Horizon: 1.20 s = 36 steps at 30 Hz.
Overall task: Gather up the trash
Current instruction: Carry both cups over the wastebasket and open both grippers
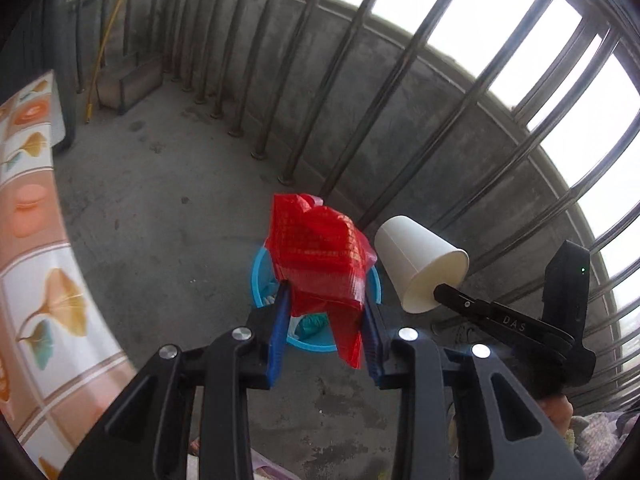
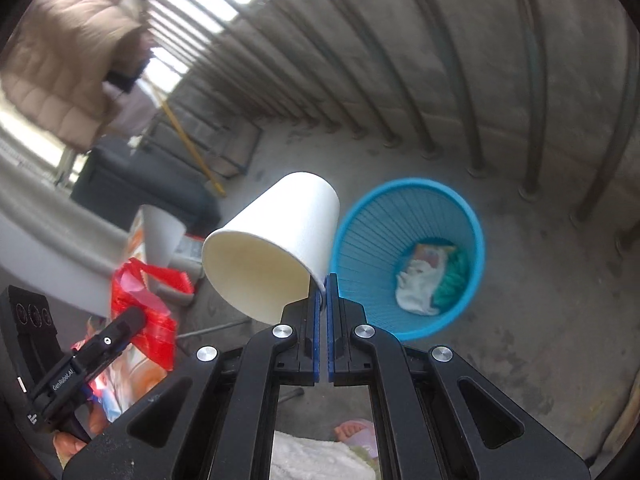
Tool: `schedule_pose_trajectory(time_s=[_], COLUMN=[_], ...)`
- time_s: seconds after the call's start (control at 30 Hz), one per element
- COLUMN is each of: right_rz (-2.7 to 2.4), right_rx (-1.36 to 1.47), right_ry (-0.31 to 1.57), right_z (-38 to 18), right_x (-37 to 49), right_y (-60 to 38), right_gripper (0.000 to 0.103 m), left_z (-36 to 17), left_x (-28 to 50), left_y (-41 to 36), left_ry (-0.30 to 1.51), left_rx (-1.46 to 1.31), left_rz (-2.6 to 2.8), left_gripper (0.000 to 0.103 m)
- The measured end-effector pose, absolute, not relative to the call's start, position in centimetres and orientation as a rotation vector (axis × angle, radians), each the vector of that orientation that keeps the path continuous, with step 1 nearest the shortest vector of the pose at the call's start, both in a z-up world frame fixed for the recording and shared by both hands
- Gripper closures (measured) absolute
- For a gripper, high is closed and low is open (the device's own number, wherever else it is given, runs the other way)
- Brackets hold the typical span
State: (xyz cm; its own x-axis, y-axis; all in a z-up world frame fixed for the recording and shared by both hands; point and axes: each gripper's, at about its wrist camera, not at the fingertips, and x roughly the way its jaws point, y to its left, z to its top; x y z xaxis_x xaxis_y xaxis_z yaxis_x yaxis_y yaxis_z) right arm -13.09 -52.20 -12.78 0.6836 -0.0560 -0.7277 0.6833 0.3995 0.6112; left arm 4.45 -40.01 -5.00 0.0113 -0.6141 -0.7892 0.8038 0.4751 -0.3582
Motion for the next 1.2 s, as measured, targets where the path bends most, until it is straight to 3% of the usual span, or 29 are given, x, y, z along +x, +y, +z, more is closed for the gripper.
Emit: schedule_pose_trajectory(time_s=[0.17,0.2,0.27,0.33,0.37,0.67,0.77,1.1,1.2], right_rz=[-0.566,-0.578,-0.599,-0.615,-0.63,-0.633,-0.632,-0.58,-0.551], right_rx=[1.148,1.158,1.199,1.259,1.273,1.28,1.283,1.187,1.145], right_ry=[0.708,0.706,0.729,0.751,0.758,0.774,0.747,0.699,0.697], right_z=[-16.3,-16.9,-19.1,-21.1,-21.8,-21.5,-20.9,-16.7,-15.5], right_x=[-13.0,-12.9,-12.4,-12.3,-12.4,-14.5,-15.1,-14.7,-13.7], right_y=[-54.2,-54.6,-55.5,-56.1,-56.1,-54.7,-54.5,-53.0,-52.6], right_gripper=[0.099,0.097,0.087,0.061,0.057,0.056,0.056,0.056,0.05], left_z=[-9.5,-10.2,-12.2,-13.8,-14.3,-11.6,-10.9,-5.2,-2.6], left_x=[4.1,4.1,4.5,4.8,5.0,5.4,5.6,4.6,4.5], left_y=[-46.5,-47.5,-49.4,-50.5,-50.9,-48.7,-48.4,-44.0,-40.8], left_ry=[1.142,1.143,1.17,1.216,1.236,1.166,1.141,1.015,0.941], left_rx=[0.309,0.315,0.342,0.371,0.379,0.283,0.266,0.208,0.175], left_rz=[-1.103,-1.101,-1.084,-1.04,-1.024,-1.054,-1.082,-1.126,-1.105], left_gripper=[0.069,0.063,0.055,0.053,0.052,0.041,0.03,0.03,0.03])
